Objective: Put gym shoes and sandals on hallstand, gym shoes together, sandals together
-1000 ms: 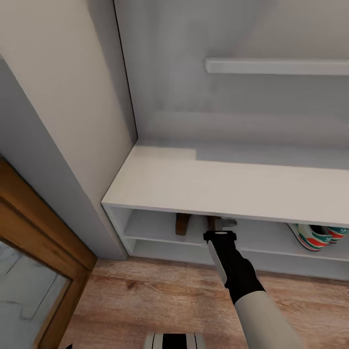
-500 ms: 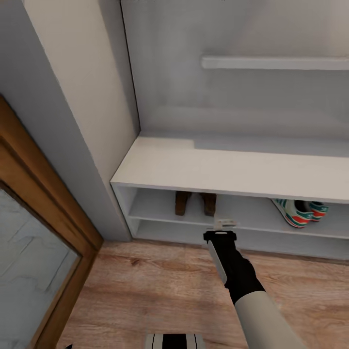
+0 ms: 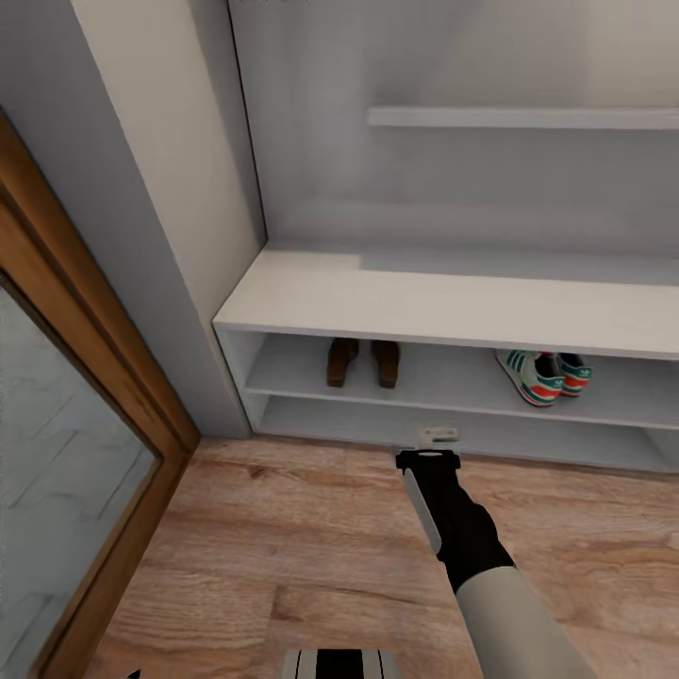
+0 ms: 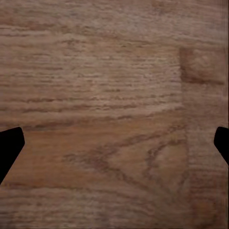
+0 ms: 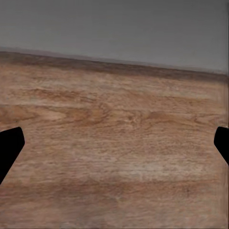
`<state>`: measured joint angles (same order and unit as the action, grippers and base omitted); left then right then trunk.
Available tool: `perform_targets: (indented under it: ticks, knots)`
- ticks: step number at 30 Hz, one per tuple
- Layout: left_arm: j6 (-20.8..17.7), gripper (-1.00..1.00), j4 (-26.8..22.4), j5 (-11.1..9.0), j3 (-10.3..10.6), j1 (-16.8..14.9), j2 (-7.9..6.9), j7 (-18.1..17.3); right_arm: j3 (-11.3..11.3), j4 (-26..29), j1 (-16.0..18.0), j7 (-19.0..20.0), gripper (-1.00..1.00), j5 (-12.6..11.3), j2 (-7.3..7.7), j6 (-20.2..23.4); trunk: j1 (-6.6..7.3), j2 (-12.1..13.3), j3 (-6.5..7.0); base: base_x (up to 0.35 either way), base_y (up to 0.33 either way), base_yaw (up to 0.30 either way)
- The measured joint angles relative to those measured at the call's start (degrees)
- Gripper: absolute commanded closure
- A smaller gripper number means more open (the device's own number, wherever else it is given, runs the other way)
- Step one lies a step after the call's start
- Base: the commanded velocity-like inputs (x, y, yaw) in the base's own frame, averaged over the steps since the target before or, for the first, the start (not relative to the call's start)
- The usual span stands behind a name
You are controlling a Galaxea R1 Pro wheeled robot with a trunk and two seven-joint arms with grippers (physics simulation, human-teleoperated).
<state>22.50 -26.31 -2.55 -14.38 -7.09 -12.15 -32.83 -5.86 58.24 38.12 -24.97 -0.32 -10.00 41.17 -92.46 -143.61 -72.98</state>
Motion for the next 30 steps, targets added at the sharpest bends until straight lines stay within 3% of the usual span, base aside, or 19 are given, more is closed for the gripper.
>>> perform_targets:
  ticks: [8,12,17,18,24,25,29,30]
  knots:
    - [0.1,-1.00,0.0,-0.2,-0.5,0.0,-0.07,0.2,0.2,-7.1,-0.1,0.0,-1.00,0.1,0.00,-1.6,0.00,0.0,0.00,-0.281,-0.170,0.000]
    - [0.1,-1.00,0.0,-0.3,-0.6,0.0,-0.08,0.3,0.2,-13.1,-0.2,0.0,-1.00,0.1,0.00,-7.6,0.00,0.0,0.00,-0.268,-0.174,0.000]
    - [0.2,-1.00,0.0,-0.4,-0.7,0.0,-0.09,0.3,0.4,-23.2,-0.3,0.2,-1.00,0.2,0.52,-20.6,0.01,0.0,0.00,-0.161,-0.124,0.000]
    - [0.2,-1.00,0.0,-0.4,-0.7,0.0,-0.09,0.3,0.5,-30.7,-0.3,0.3,-1.00,0.2,2.07,-29.9,0.02,0.0,0.00,-0.047,-0.038,0.000]
    - [0.3,-1.00,0.0,-0.5,-0.9,0.0,-0.14,0.3,0.4,-44.4,-0.4,0.3,-1.00,0.4,5.00,-43.2,0.03,0.0,0.00,-0.020,-0.016,0.000]
    - [0.3,-1.00,0.0,-0.6,-1.0,0.0,-0.16,0.3,0.6,-50.5,-0.4,0.8,-1.00,0.5,6.34,-49.6,0.03,0.0,-0.01,-0.004,-0.003,0.000]
    - [0.3,-1.00,0.0,-0.6,-1.0,0.0,-0.17,0.4,0.4,-54.8,-0.5,3.0,-1.00,0.6,8.16,-55.9,0.03,0.0,0.00,-0.002,-0.002,0.000]
    - [0.3,-1.00,-0.1,-0.8,-0.9,0.0,-0.19,0.4,0.6,-56.2,-2.5,6.5,-1.00,0.5,9.58,-59.0,0.03,0.0,-0.01,0.000,0.000,0.000]
